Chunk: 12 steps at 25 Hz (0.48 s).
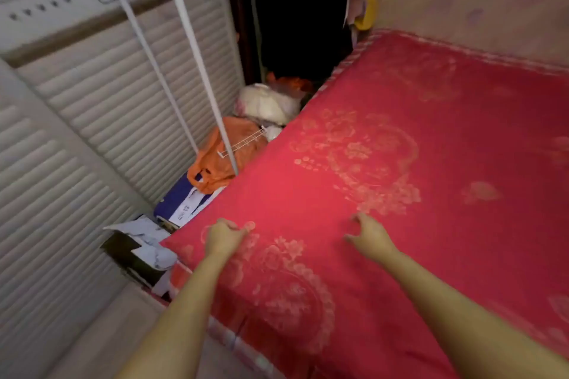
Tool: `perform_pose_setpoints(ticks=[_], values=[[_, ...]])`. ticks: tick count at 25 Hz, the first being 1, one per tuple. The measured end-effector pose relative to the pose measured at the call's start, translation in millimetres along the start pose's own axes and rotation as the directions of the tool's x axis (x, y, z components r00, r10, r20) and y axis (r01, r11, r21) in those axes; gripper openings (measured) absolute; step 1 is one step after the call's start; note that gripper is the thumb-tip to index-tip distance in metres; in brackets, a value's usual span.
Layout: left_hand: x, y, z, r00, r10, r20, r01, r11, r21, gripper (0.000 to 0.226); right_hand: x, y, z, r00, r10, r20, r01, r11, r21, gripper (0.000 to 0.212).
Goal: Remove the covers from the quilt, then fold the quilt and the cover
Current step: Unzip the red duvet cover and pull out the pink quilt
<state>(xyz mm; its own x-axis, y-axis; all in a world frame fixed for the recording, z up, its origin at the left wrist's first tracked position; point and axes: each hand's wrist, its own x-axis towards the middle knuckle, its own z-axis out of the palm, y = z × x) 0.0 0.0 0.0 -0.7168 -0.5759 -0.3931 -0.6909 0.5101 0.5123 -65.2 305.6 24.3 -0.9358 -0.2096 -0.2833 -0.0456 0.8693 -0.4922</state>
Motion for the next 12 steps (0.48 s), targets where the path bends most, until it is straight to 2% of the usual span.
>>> perform_pose_setpoints(ticks=[2,3,5,7,8,9,10,12], values=[[60,-34,10,0.991,-0.128,0.038,0.123,0.986,0.113,0.105,18,-3,38,0.999,0.004,0.035,-0.006,0.999,0.043,0.051],[85,-50,12,0.981,-0.188,0.057,0.174,0.966,0.189,0.125,22,-3,57,0.998,-0.004,0.061,0.000,0.998,0.062,0.057],[115,-65,11,0.958,-0.275,0.079,0.246,0.932,0.268,0.139,18,-8,85,0.983,0.044,0.181,-0.061,0.994,0.089,0.083],[141,-70,8,0.951,-0.260,0.170,0.187,0.915,0.357,0.142,25,6,105,0.967,0.113,0.228,-0.138,0.986,0.098,0.120],[148,-68,5,0.939,-0.256,0.227,0.156,0.910,0.383,0.145,24,10,111,0.956,0.130,0.262,-0.151,0.987,0.062,0.127],[157,-67,2,0.932,-0.242,0.268,0.115,0.902,0.417,0.144,24,12,116,0.954,0.113,0.278,-0.126,0.992,0.029,0.128],[163,-62,0,0.926,-0.209,0.315,0.040,0.882,0.469,0.129,23,15,121,0.948,0.115,0.298,-0.119,0.993,-0.005,0.129],[172,-42,-2,0.934,-0.081,0.347,-0.111,0.858,0.502,0.069,26,16,124,0.937,0.131,0.324,-0.130,0.991,-0.026,0.133]])
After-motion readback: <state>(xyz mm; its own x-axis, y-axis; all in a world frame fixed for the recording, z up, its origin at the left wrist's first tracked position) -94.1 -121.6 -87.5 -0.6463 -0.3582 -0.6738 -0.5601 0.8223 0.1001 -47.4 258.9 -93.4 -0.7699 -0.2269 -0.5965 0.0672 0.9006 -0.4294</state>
